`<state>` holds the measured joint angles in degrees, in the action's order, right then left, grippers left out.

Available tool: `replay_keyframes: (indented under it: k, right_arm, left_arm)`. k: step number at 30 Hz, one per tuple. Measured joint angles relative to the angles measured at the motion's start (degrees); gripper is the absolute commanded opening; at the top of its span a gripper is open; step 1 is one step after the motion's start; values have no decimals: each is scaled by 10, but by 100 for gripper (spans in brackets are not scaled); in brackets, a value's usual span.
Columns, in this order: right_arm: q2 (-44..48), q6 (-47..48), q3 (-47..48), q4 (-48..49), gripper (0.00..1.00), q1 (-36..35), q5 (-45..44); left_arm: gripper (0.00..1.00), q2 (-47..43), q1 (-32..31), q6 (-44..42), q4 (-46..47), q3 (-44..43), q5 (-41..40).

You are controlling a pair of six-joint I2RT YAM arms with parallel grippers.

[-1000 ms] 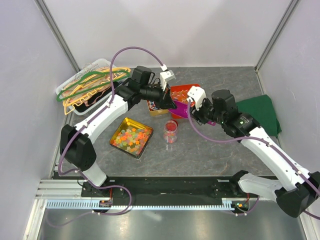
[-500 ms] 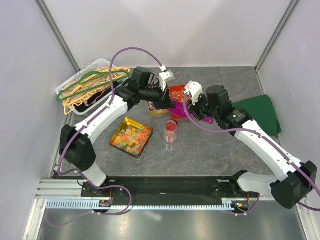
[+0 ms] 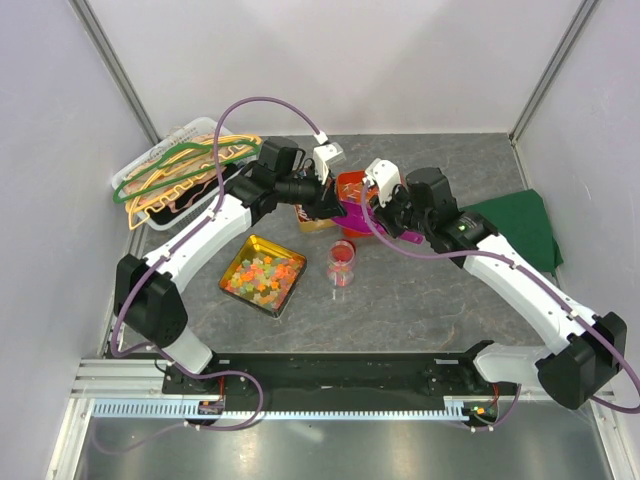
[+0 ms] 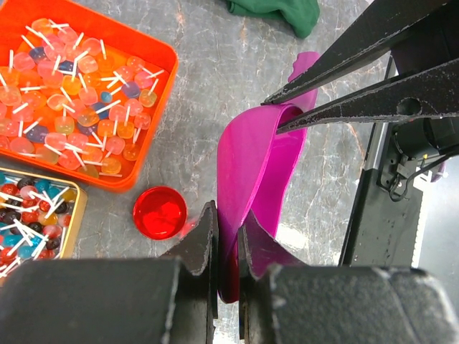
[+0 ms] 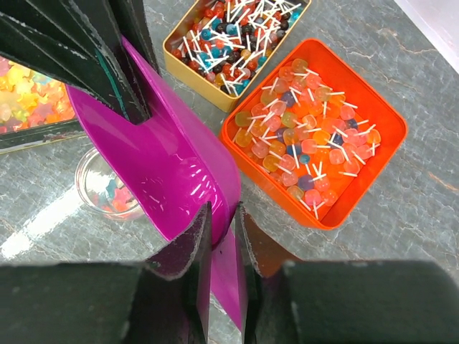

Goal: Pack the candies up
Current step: Adjust the spatula.

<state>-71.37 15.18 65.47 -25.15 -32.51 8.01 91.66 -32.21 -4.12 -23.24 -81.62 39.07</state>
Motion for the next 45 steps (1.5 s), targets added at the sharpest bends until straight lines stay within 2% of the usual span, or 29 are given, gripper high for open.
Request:
replay_keyframes:
  k: [3,7,9,10,12,13,14,15,23,26,28,40,43,45]
  right_arm:
    - [0,-2,2,0,0,0,-4]
    - [0,-2,3,1,38,0,-5]
    - [0,5,3,0,48,0,-1]
    - [0,12,3,-1,60,0,1]
    - [4,21,0,-1,69,0,3]
    - [10,26,-4,1,80,0,4]
    - [21,31,-9,1,85,1,7]
    - [29,26,-11,0,98,2,8]
    - [103,-37,-21,26,98,27,12]
    - [143,-36,-31,39,87,29,31]
    - [168,-10,-35,37,98,28,58]
    - [182,71,-98,7,98,28,127]
    - [182,99,-108,8,95,28,113]
    - [181,116,-114,8,86,28,106]
  left_arm:
    - [2,-1,0,0,5,2,-1]
    - [2,-1,0,0,9,2,-1]
    - [2,-1,0,0,9,2,2]
    - [2,-2,0,0,10,2,9]
    - [2,-4,-3,0,11,3,20]
    - [2,-6,-4,0,11,4,22]
    - [2,-8,-5,0,12,5,27]
    - [2,-9,-5,0,12,5,31]
    - [2,-14,-5,0,16,9,35]
    - [2,-18,-5,0,16,13,35]
    - [2,-20,-3,0,16,14,35]
    - [2,-30,7,0,24,14,35]
    - [2,-31,7,0,24,14,36]
    - [2,-31,7,0,24,14,40]
